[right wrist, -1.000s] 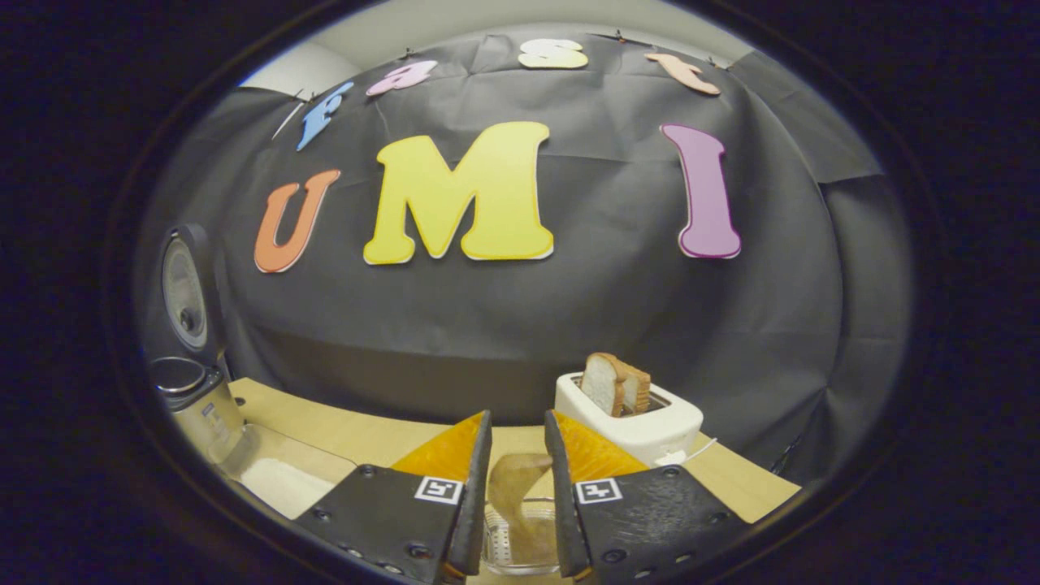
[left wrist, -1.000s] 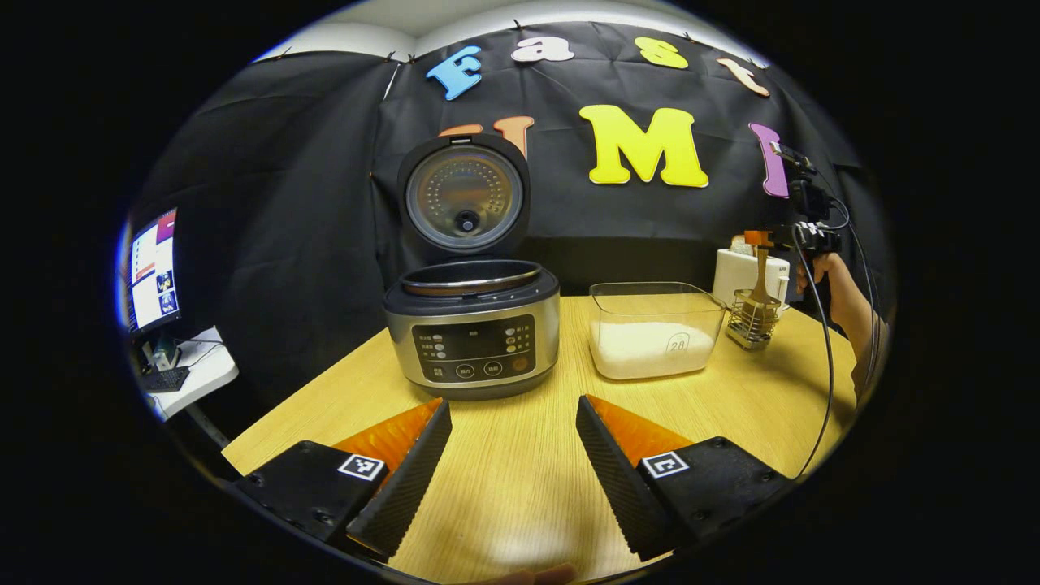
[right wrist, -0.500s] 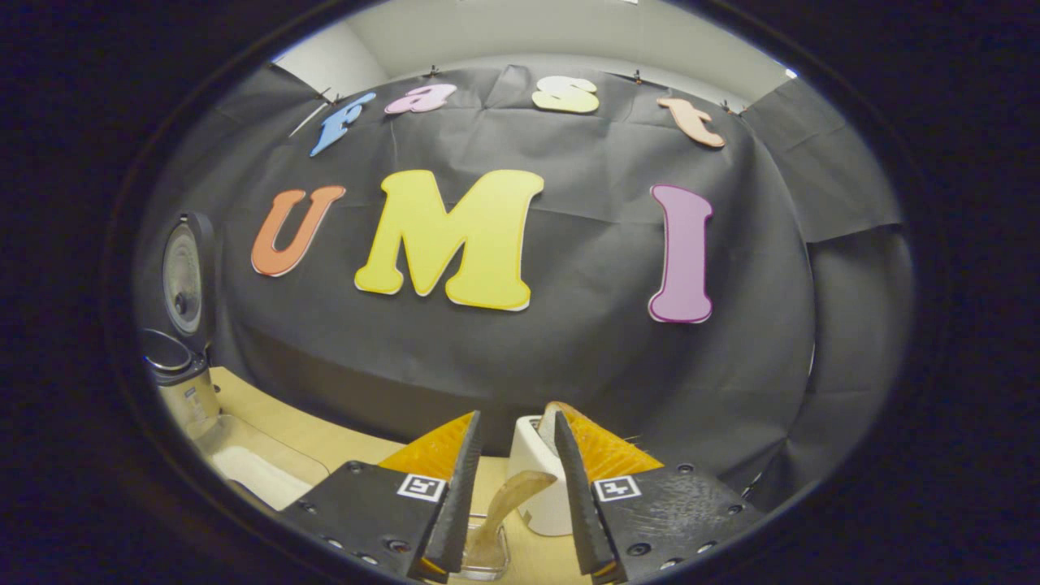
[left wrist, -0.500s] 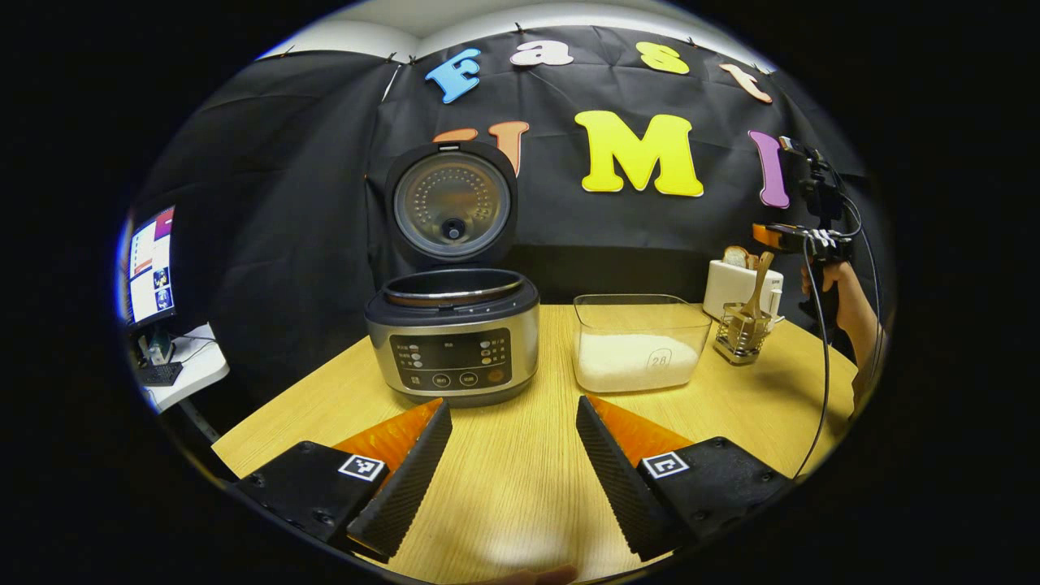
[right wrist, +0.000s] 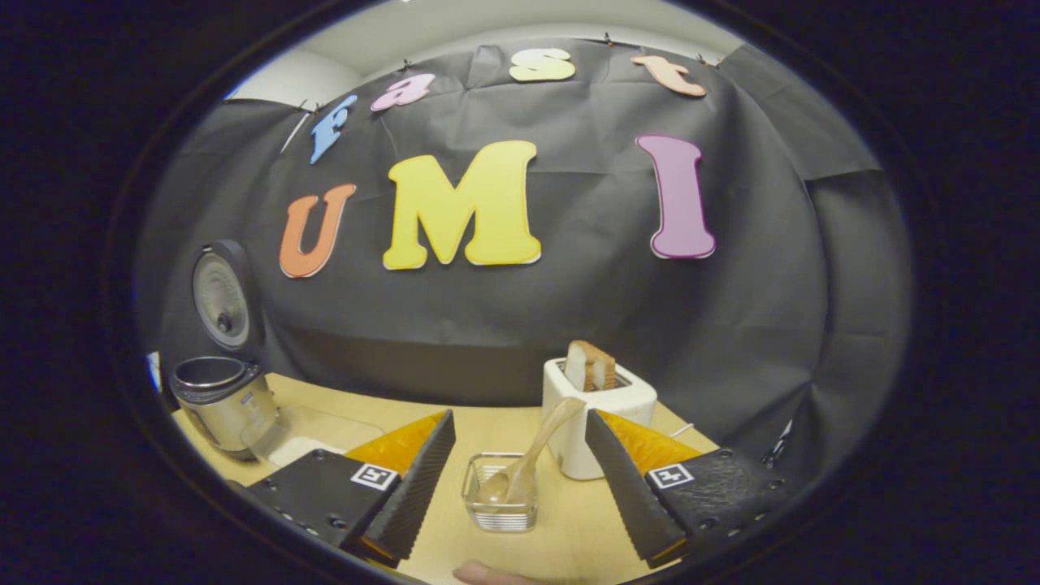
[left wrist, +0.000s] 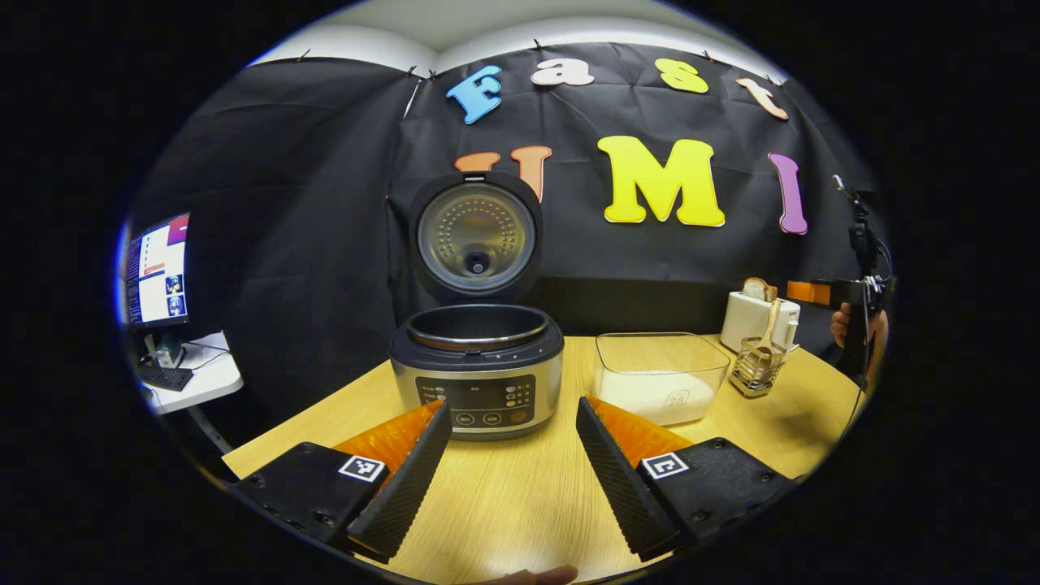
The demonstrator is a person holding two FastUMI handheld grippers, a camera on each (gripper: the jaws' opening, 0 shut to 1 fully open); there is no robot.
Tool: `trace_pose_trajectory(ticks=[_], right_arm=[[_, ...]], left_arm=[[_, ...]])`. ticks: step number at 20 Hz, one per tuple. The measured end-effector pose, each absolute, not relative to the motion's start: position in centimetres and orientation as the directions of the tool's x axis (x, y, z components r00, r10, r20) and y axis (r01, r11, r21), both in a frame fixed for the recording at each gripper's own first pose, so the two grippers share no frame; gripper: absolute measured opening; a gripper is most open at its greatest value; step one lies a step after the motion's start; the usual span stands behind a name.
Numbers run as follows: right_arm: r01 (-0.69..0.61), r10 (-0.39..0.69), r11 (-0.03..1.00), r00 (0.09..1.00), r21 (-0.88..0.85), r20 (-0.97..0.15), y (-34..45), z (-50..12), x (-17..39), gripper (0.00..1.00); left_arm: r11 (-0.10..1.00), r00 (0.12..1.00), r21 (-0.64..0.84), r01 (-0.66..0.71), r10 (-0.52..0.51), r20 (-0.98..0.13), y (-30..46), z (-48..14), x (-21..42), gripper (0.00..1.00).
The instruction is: Close the left gripper, press the button to open the rice cooker; take a wooden spoon from the chopstick holder with the right hand, scoop a spoonful of rice and pour it into the rice cooker, then put the wooden spoon back into the chopstick holder.
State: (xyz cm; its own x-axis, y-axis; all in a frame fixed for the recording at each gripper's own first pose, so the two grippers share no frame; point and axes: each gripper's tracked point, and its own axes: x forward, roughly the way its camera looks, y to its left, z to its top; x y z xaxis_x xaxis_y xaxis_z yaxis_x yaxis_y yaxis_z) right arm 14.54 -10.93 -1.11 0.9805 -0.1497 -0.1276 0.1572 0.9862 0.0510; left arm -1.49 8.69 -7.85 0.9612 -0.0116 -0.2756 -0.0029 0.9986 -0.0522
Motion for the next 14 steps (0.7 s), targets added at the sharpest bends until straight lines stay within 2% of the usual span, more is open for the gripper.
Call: trace_pose_trajectory(ticks=[3,7,11,13,14], right_arm=[[0.094,-0.084,0.994,0.985,0.059,-0.152,-9.3,-2.9,12.7,0.95],[0.088,-0.081,0.996,0.978,0.025,-0.19,-8.0,-4.6,10.7,0.95],[0.11,-0.105,0.994,0.964,0.004,-0.246,-6.5,-5.4,7.9,0.92],[0.142,-0.14,0.99,0.958,-0.011,-0.25,-6.0,-4.8,6.2,0.96],[0.156,-0.155,0.988,0.957,-0.013,-0.245,-5.7,-4.3,5.5,0.93]], left_arm=[[0.999,0.963,-0.043,-0.016,0.003,-0.27,9.2,-7.1,-1.2,0.99],[1.0,0.971,-0.019,-0.007,0.003,-0.239,9.6,-4.9,-0.5,0.99],[0.999,0.981,0.002,0.038,-0.037,-0.189,10.2,-2.9,0.6,0.98],[0.998,0.984,0.004,0.07,-0.068,-0.163,10.1,-2.1,1.4,0.98],[0.997,0.985,0.004,0.081,-0.079,-0.153,10.0,-1.5,2.1,0.98]])
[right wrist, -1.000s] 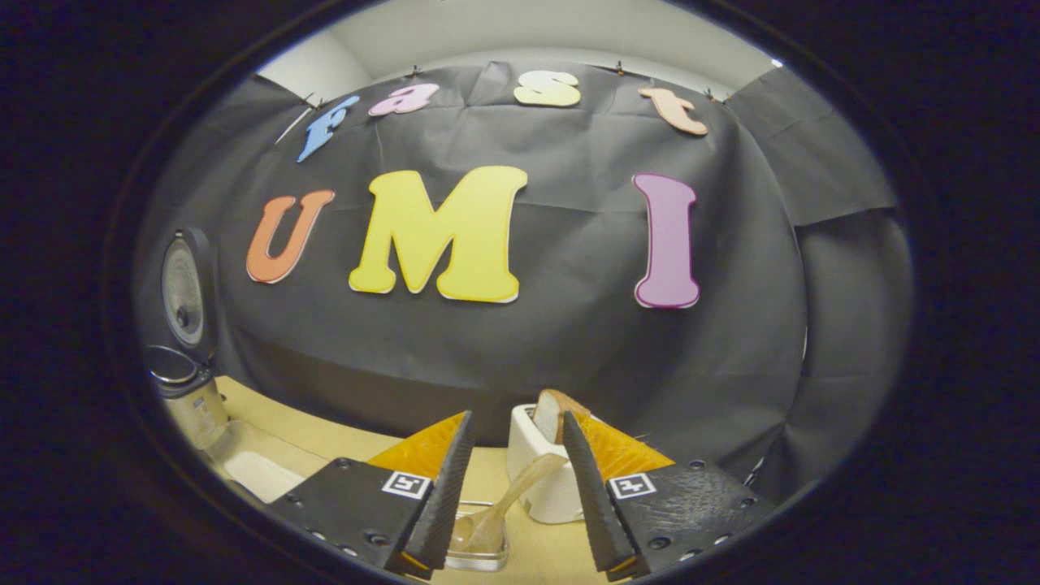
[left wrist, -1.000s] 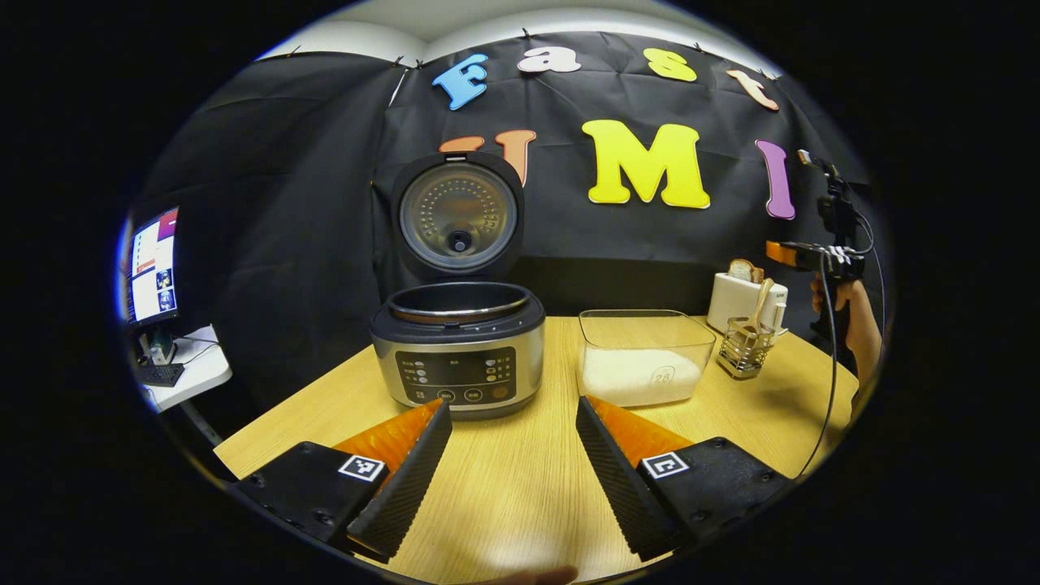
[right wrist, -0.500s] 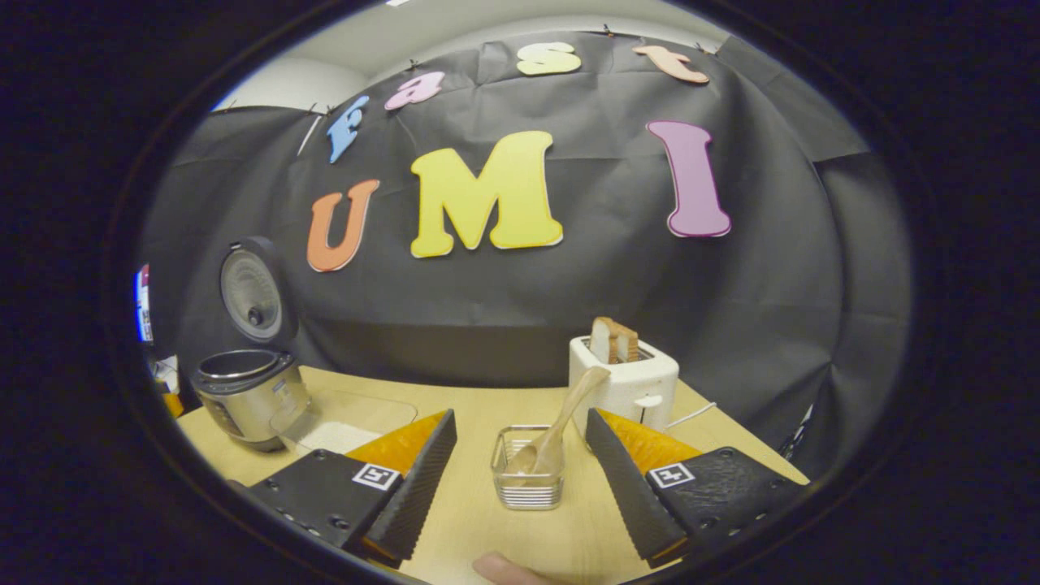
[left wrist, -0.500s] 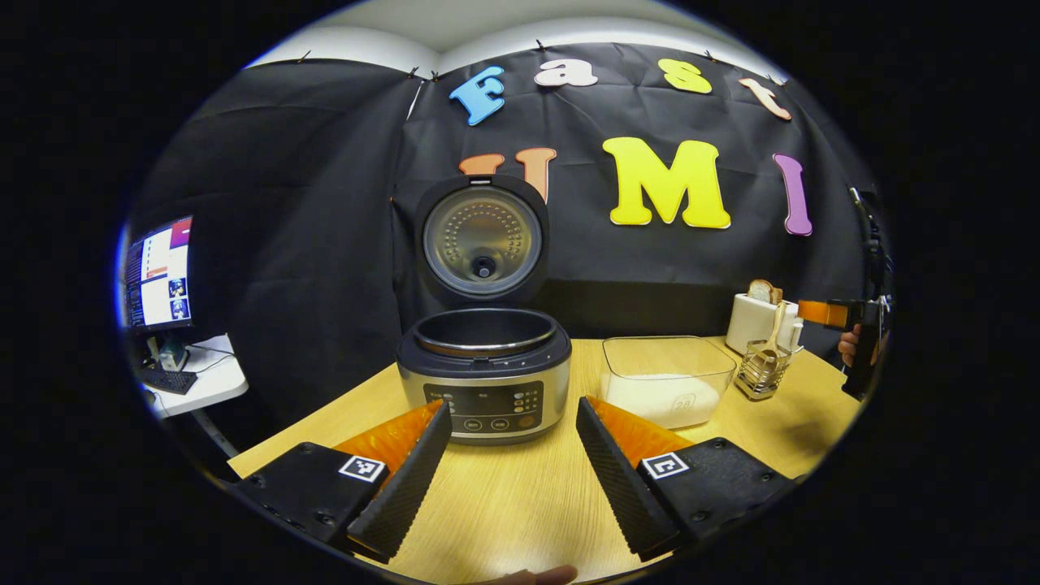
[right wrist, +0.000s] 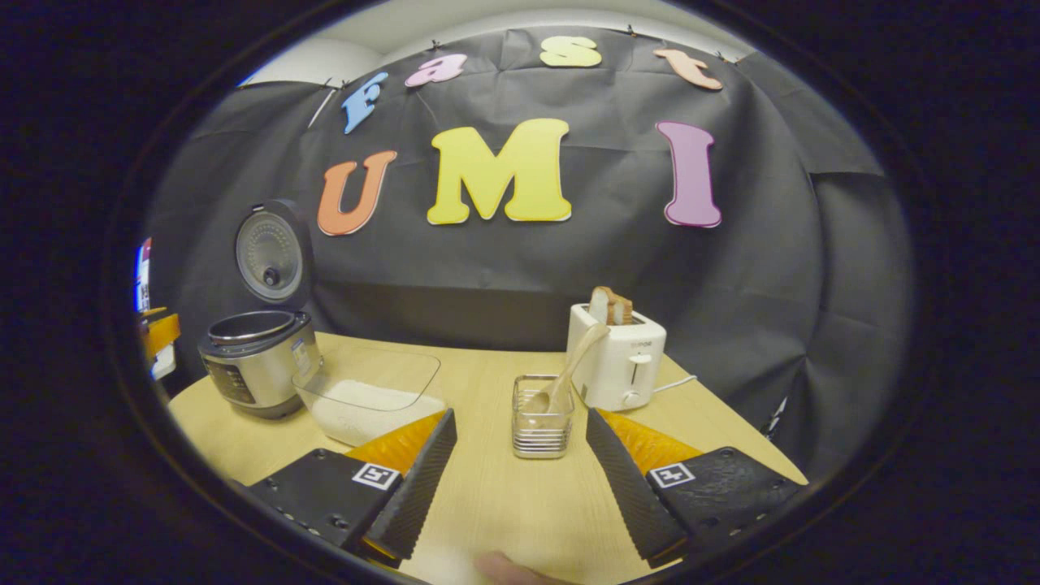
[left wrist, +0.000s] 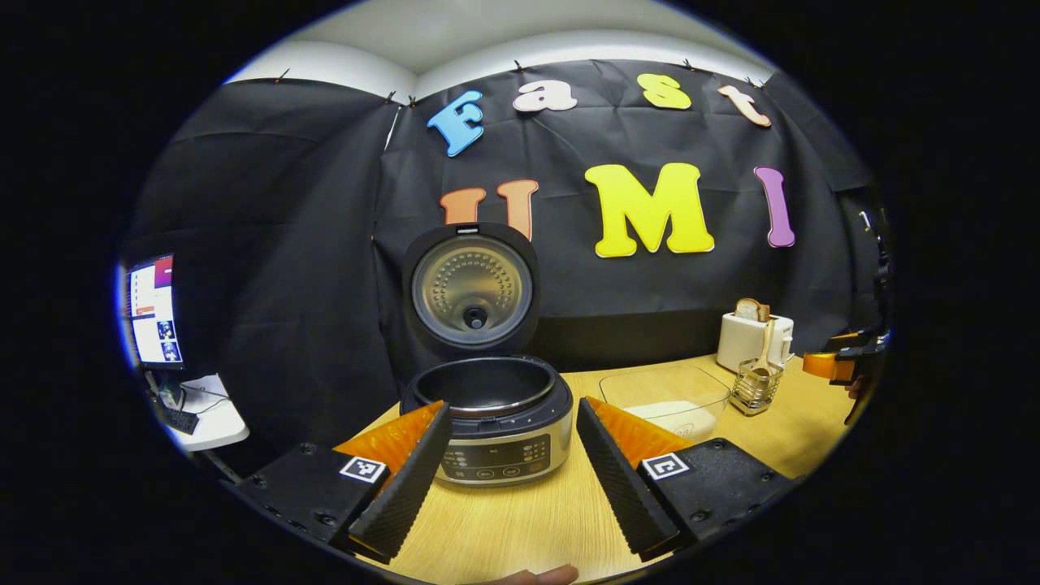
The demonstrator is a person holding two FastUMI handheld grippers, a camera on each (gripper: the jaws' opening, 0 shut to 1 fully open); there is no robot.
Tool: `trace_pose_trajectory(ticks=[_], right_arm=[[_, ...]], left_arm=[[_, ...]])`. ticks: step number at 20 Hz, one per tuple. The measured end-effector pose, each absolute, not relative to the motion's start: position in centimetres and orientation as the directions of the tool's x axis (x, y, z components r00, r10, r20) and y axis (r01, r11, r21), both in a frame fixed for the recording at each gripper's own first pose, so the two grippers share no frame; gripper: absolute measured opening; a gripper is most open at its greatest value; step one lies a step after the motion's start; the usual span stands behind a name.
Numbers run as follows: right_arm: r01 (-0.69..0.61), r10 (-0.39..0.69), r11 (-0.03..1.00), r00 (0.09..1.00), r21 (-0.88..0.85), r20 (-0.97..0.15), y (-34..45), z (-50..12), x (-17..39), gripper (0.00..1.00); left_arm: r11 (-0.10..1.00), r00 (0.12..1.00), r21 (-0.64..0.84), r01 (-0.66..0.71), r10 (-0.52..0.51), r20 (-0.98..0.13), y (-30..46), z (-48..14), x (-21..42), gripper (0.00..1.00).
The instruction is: Close the left gripper, press the button to open the rice cooker; take a wooden spoon from the chopstick holder with the right hand, scoop a spoonful of rice and pour it into the rice cooker, then put the wooden spoon back into the chopstick holder.
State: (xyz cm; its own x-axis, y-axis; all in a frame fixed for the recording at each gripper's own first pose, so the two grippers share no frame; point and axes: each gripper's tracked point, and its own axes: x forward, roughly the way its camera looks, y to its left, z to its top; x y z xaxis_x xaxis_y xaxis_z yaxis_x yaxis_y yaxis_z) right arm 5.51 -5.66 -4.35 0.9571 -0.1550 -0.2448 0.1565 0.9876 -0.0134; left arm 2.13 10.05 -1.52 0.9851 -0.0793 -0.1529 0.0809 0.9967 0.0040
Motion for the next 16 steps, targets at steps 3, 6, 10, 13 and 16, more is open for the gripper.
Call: trace_pose_trajectory(ticks=[3,6,10,13,16], right_arm=[[0.17,-0.17,0.985,0.96,-0.021,-0.221,-4.0,-2.0,3.6,0.93],[0.179,-0.18,0.984,0.968,-0.019,-0.173,-2.5,0.7,3.1,0.96],[0.162,-0.16,0.987,0.981,0.003,-0.106,-0.8,3.2,2.8,0.94],[0.168,-0.168,0.986,0.982,-0.007,-0.087,-1.0,3.8,2.7,0.96],[0.169,-0.172,0.985,0.982,-0.034,-0.078,-1.9,4.1,2.6,0.96]], left_arm=[[0.995,0.987,0.005,0.101,-0.1,-0.123,10.4,-0.2,3.3,0.98],[0.993,0.989,-0.024,0.112,-0.114,-0.096,10.9,2.0,5.0,0.98],[0.994,0.992,0.0,0.11,-0.11,-0.053,11.6,6.3,8.2,0.97],[0.997,0.997,0.023,0.08,-0.08,-0.021,12.4,9.2,11.2,0.97],[0.999,0.999,-0.019,0.036,-0.036,0.015,13.7,11.6,14.2,0.97]])
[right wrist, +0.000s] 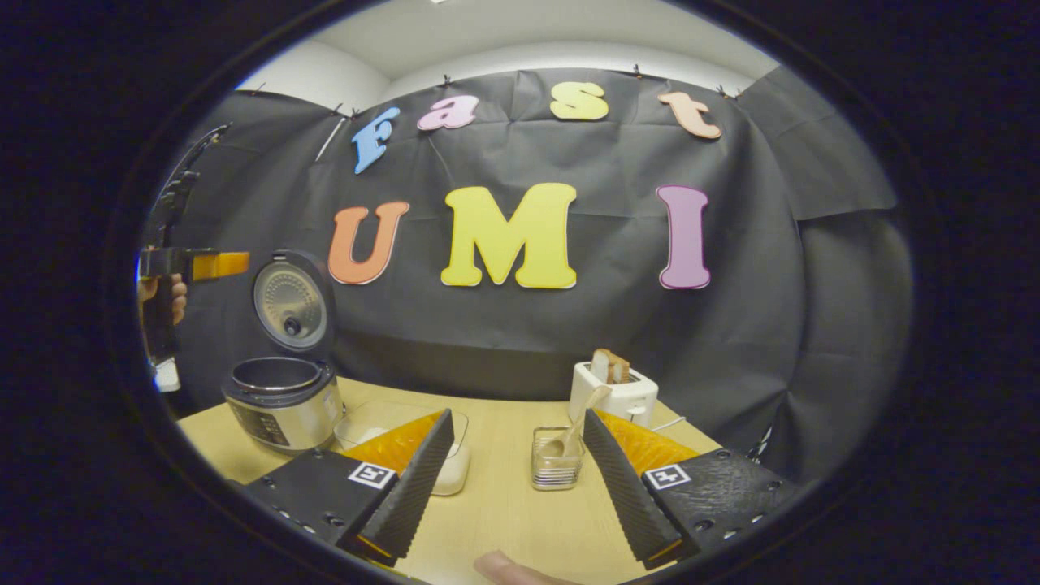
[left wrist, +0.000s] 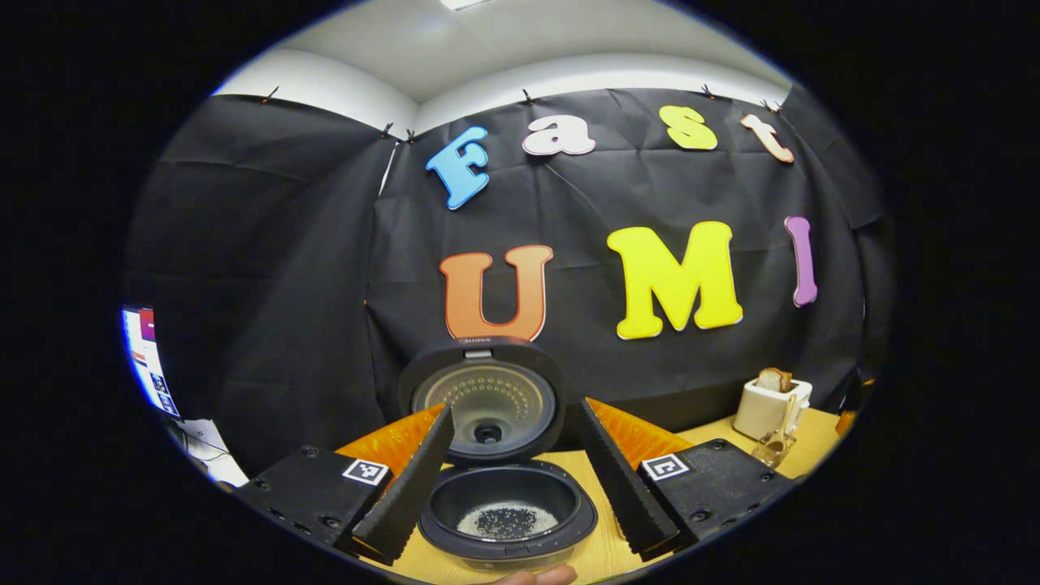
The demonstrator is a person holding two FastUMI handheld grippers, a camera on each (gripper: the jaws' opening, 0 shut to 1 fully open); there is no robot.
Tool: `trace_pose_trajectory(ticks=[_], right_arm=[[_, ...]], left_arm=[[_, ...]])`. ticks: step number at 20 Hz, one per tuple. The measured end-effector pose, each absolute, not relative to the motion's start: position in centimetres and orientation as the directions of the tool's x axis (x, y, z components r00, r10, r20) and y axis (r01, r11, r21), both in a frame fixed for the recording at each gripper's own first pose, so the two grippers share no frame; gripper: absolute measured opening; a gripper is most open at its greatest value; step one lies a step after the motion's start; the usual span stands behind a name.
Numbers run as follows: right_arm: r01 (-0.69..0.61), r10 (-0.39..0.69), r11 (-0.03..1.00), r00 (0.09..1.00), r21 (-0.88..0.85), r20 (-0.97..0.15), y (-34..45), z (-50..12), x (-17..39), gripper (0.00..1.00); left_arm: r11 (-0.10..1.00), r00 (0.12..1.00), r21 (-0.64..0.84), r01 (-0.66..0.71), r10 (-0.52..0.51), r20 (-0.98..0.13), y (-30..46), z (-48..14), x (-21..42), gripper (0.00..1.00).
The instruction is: Close the left gripper, press the button to open the rice cooker; take a wooden spoon from the chopstick holder with the right hand, scoop a spoonful of rice and pour it into the rice cooker, then put the wooden spoon back into the chopstick holder.
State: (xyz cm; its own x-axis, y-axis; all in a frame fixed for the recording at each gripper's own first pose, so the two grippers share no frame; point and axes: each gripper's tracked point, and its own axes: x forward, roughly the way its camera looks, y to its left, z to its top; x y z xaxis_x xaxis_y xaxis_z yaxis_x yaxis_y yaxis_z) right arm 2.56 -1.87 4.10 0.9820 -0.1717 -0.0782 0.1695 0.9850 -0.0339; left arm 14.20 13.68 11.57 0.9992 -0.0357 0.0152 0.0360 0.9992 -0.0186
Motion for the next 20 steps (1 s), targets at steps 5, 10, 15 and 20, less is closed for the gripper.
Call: trace_pose_trajectory(ticks=[5,10,15,20], right_arm=[[0.172,-0.176,0.983,0.982,-0.057,-0.068,-3.9,4.7,2.8,0.95],[0.149,-0.152,0.988,0.987,-0.049,-0.056,-5.4,3.8,1.7,0.95],[0.115,-0.115,0.993,0.992,-0.011,-0.057,-6.3,0.3,1.2,0.96],[0.078,-0.076,0.997,0.993,0.015,-0.087,-6.6,-3.6,0.2,0.95]], left_arm=[[0.995,0.995,-0.093,-0.032,0.04,0.092,15.5,14.9,18.8,0.97],[0.994,0.985,-0.066,-0.086,0.095,0.146,16.0,16.8,22.9,0.97],[0.993,0.984,0.052,-0.104,0.096,0.152,14.7,17.2,27.2,0.97],[0.993,0.985,0.025,-0.115,0.111,0.132,15.1,17.2,31.3,0.96]])
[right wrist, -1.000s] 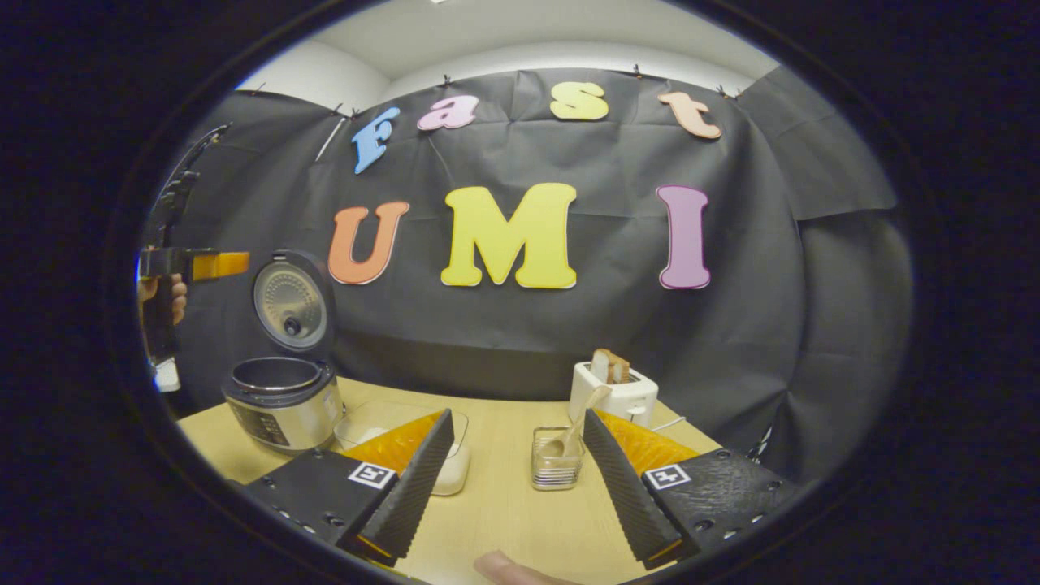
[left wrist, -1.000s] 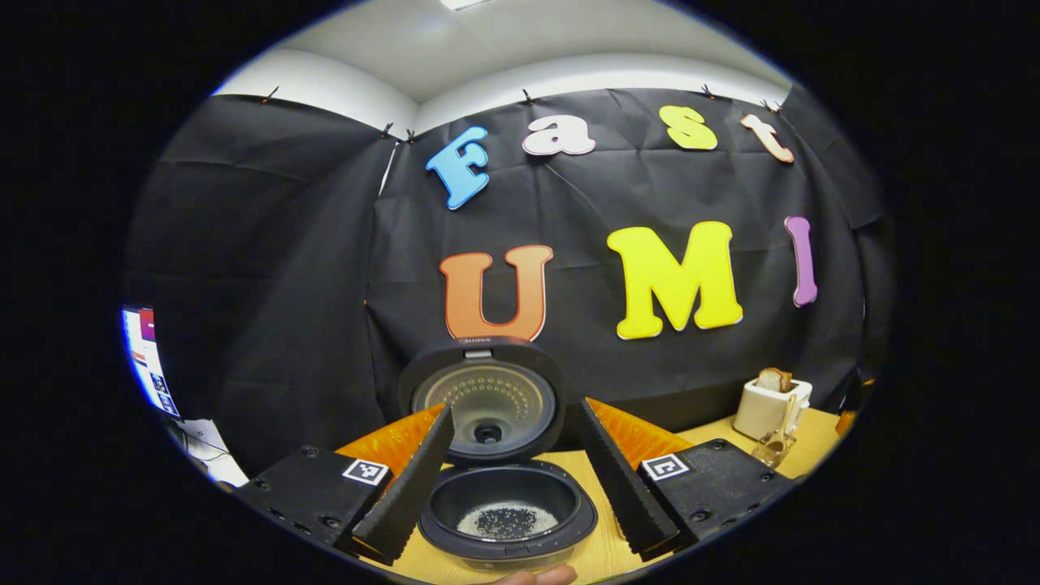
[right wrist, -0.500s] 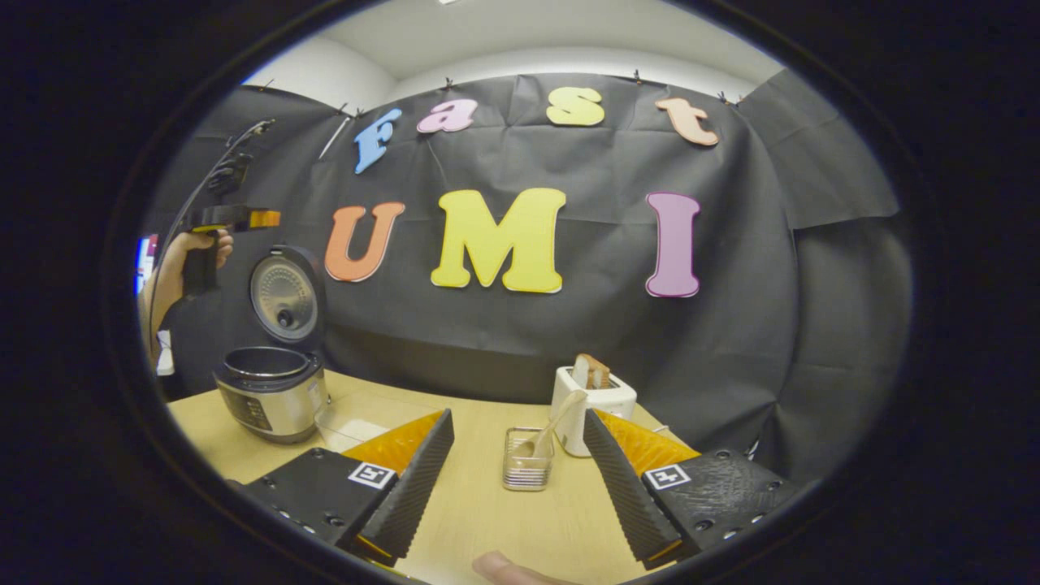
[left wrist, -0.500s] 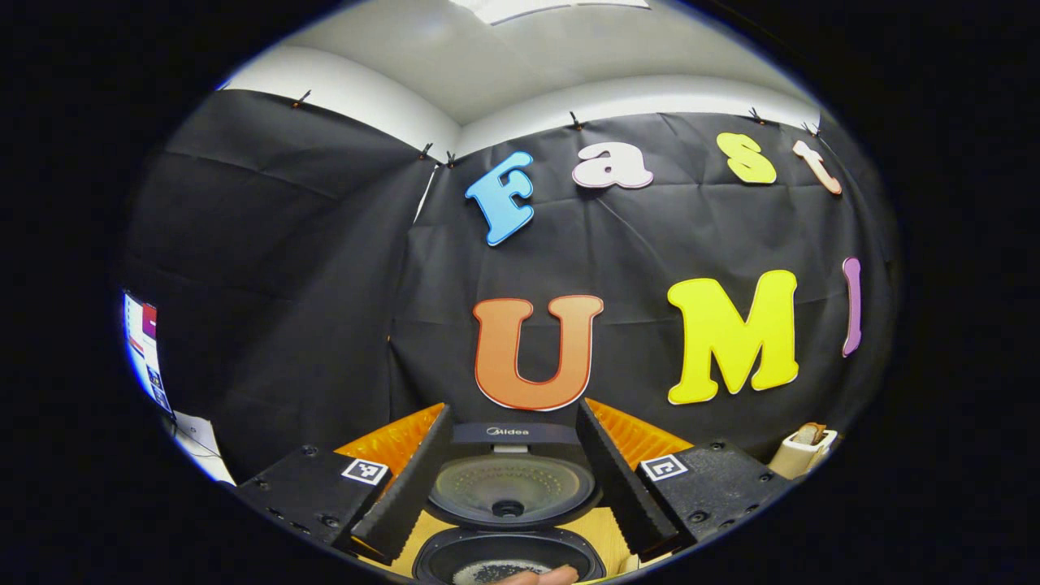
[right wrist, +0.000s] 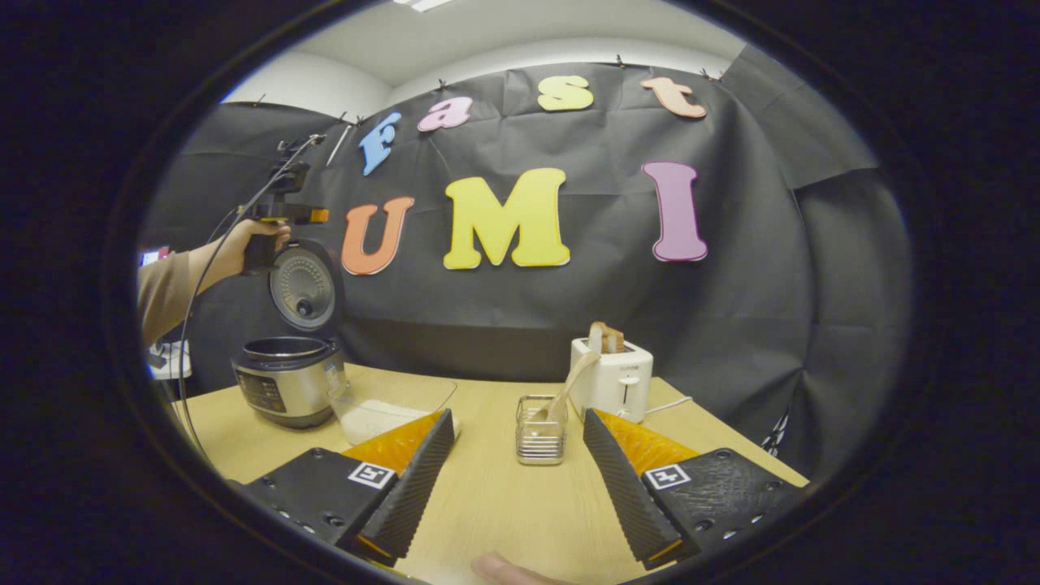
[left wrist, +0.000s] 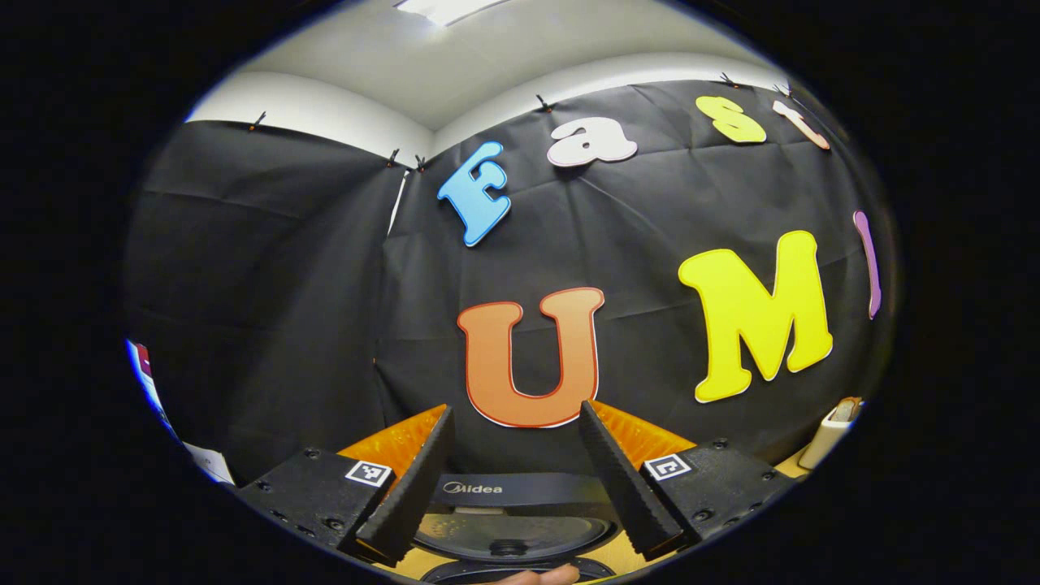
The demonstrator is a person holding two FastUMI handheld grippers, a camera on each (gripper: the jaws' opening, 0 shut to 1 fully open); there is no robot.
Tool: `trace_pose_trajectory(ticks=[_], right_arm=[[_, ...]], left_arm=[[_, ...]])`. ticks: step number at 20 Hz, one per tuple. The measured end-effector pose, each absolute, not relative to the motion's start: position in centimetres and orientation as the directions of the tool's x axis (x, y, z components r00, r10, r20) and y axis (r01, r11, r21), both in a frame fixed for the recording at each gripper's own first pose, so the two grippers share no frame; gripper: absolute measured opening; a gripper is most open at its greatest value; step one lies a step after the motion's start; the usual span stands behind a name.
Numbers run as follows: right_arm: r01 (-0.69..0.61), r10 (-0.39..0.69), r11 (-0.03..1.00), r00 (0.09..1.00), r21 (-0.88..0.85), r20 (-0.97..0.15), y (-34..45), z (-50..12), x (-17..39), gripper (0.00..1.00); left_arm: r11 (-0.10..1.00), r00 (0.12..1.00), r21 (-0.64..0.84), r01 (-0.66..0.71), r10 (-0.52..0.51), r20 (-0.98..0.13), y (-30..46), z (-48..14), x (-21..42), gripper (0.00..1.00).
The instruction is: Close the left gripper, press the button to open the rice cooker; take a wooden spoon from the chopstick holder with the right hand, scoop a spoonful of rice and pour it into the rice cooker, then put the wooden spoon back into the chopstick holder.
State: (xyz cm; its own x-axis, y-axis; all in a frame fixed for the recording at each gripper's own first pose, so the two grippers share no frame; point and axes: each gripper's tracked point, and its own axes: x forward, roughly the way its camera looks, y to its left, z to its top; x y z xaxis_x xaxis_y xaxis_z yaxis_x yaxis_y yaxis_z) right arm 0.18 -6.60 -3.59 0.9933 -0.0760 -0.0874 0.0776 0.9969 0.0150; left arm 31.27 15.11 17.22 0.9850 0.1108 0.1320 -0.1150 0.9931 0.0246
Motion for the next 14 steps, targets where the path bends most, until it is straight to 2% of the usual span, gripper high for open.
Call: trace_pose_trajectory(ticks=[4,6,7,8,9,10,13,14], right_arm=[[0.1,-0.099,0.995,0.992,0.009,-0.083,-7.9,-3.6,0.2,0.95],[0.085,-0.08,0.995,0.993,0.051,-0.086,-7.6,-3.7,0.5,0.96],[0.081,-0.075,0.994,0.993,0.069,-0.093,-7.6,-3.9,0.6,0.96],[0.086,-0.078,0.993,0.992,0.075,-0.104,-7.8,-4.3,0.7,0.96],[0.095,-0.087,0.993,0.99,0.073,-0.111,-8.0,-4.5,0.8,0.95],[0.101,-0.093,0.992,0.989,0.069,-0.114,-8.0,-4.5,0.8,0.95],[0.096,-0.09,0.994,0.991,0.056,-0.101,-7.7,-4.0,0.4,0.95],[0.094,-0.089,0.994,0.992,0.052,-0.092,-7.5,-3.7,0.3,0.92]], left_arm=[[0.987,0.985,-0.023,-0.159,0.16,0.068,16.9,16.4,33.9,0.97],[0.987,0.988,0.022,-0.157,0.157,0.001,16.7,14.9,34.6,0.98],[0.988,0.988,0.052,-0.147,0.149,-0.038,16.6,13.9,35.0,0.93],[0.986,0.986,0.08,-0.144,0.15,-0.074,16.6,13.0,35.2,0.98],[0.987,0.982,0.09,-0.131,0.142,-0.124,16.5,11.8,35.4,0.98],[0.988,0.986,0.073,-0.137,0.144,-0.09,16.7,12.8,35.1,0.97],[0.991,0.986,0.057,-0.125,0.13,-0.108,15.9,11.8,34.2,0.96],[0.99,0.985,0.06,-0.126,0.132,-0.108,15.8,11.7,33.6,0.96]])
